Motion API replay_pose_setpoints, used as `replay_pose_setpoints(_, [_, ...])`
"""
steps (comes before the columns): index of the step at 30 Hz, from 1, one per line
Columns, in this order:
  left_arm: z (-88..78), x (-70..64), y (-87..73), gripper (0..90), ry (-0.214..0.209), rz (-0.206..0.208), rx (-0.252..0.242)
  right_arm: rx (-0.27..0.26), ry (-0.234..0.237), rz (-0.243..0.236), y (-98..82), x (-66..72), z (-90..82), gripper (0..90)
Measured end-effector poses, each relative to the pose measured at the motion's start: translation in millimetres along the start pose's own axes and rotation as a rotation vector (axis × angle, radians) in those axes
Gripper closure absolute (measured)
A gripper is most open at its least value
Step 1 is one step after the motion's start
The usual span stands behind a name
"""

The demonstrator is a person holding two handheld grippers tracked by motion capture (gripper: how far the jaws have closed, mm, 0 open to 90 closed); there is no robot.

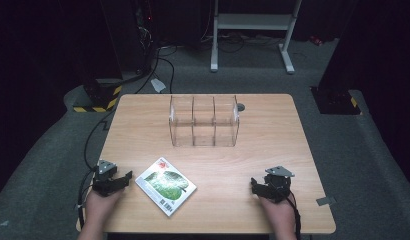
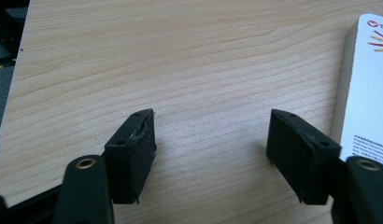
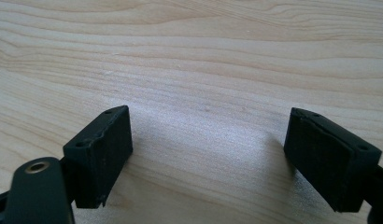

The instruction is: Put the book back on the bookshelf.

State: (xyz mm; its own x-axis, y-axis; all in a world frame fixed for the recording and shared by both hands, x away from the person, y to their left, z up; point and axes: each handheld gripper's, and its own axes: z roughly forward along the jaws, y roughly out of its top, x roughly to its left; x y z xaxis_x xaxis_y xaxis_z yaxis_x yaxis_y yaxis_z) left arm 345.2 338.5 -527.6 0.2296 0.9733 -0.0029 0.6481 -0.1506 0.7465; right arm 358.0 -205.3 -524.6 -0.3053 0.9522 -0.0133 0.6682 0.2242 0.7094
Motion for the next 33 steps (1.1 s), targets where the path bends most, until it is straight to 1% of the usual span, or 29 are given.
replay_pose_setpoints(1, [-0.7, 0.7, 0.3, 36.0, -0.006, -0.004, 0.003, 0.001, 0.001, 0.004, 0.1, 0.2, -0.1, 15.4])
replay_pose_setpoints(3, [-1.1, 0.9, 0.5, 36.6, -0.008, -0.011, -0.006, 0.001, 0.001, 0.004, 0.1, 0.1, -0.1, 15.6])
replay_pose_setpoints(5, [-3.5, 0.1, 1.7, 36.8, -0.023, -0.016, -0.011, -0.008, -0.003, -0.001, 0.0, -0.1, -1.1, 18.7])
replay_pose_setpoints(7, [-4.7, -0.5, 3.0, 36.8, -0.03, -0.006, -0.014, -0.019, -0.005, -0.011, 0.4, -0.4, -2.5, 18.9])
replay_pose_setpoints(8, [-5.8, -2.0, 3.8, 37.1, -0.037, -0.005, -0.021, -0.028, -0.006, -0.009, 0.5, -0.4, -4.1, 19.2])
replay_pose_setpoints(9, [-6.4, -2.7, 4.4, 37.1, -0.041, 0.0, -0.025, -0.039, 0.004, 0.005, 0.9, -0.4, -5.6, 19.4])
replay_pose_setpoints(12, [-8.6, -6.9, 6.6, 37.3, -0.062, 0.002, -0.036, -0.059, 0.007, -0.011, 2.4, 3.0, -9.0, 20.4])
replay_pose_setpoints(13, [-9.3, -7.6, 7.2, 37.4, -0.073, 0.008, -0.042, -0.065, 0.012, -0.019, 3.1, 4.7, -10.3, 20.8])
replay_pose_setpoints(15, [-10.4, -10.5, 8.2, 37.6, -0.093, 0.006, -0.048, -0.071, 0.022, -0.029, 4.1, 9.0, -12.0, 21.6])
replay_pose_setpoints(16, [-10.4, -10.5, 8.2, 37.6, -0.093, 0.006, -0.048, -0.071, 0.022, -0.029, 4.1, 9.0, -12.0, 21.6])
replay_pose_setpoints(17, [-11.2, -13.8, 8.7, 37.8, -0.112, 0.01, -0.053, -0.077, 0.044, -0.033, 4.9, 14.0, -13.2, 24.1])
replay_pose_setpoints(18, [-11.3, -15.1, 9.0, 38.0, -0.12, 0.021, -0.052, -0.081, 0.056, -0.025, 5.0, 16.0, -13.8, 24.6])
replay_pose_setpoints(20, [-10.9, -19.1, 9.1, 38.1, -0.133, 0.027, -0.05, -0.093, 0.085, -0.013, 4.9, 21.1, -15.4, 25.1])
replay_pose_setpoints(21, [-10.6, -20.4, 9.3, 38.2, -0.139, 0.037, -0.047, -0.096, 0.092, -0.016, 4.8, 24.1, -16.3, 25.3])
replay_pose_setpoints(22, [-10.5, -22.4, 9.3, 38.2, -0.147, 0.035, -0.046, -0.104, 0.094, -0.024, 4.6, 27.4, -16.8, 25.3])
replay_pose_setpoints(23, [-10.4, -24.0, 9.5, 38.3, -0.156, 0.047, -0.046, -0.107, 0.095, -0.027, 4.4, 30.6, -17.4, 25.3])
replay_pose_setpoints(24, [-10.2, -26.6, 9.3, 38.3, -0.164, 0.043, -0.046, -0.109, 0.103, -0.025, 4.2, 34.4, -18.1, 25.3])
replay_pose_setpoints(25, [-10.0, -28.3, 9.2, 38.4, -0.168, 0.047, -0.045, -0.112, 0.109, -0.032, 4.3, 36.5, -18.1, 25.2])
replay_pose_setpoints(27, [-9.7, -32.9, 8.9, 38.4, -0.179, 0.056, -0.043, -0.11, 0.127, -0.03, 4.1, 40.4, -18.1, 25.8])
replay_pose_setpoints(29, [-10.0, -35.6, 8.9, 38.3, -0.202, 0.06, -0.046, -0.105, 0.142, -0.031, 3.8, 44.9, -18.4, 26.1])
replay_pose_setpoints(31, [-10.2, -38.1, 8.7, 38.3, -0.22, 0.049, -0.05, -0.106, 0.16, -0.038, 3.9, 48.6, -19.0, 25.9])
replay_pose_setpoints(32, [-10.3, -38.2, 8.8, 38.3, -0.221, 0.062, -0.05, -0.109, 0.17, -0.038, 4.0, 50.4, -19.7, 25.5])
replay_pose_setpoints(33, [-10.1, -40.3, 8.2, 38.2, -0.232, 0.049, -0.05, -0.108, 0.18, -0.03, 4.0, 53.0, -20.6, 25.0])
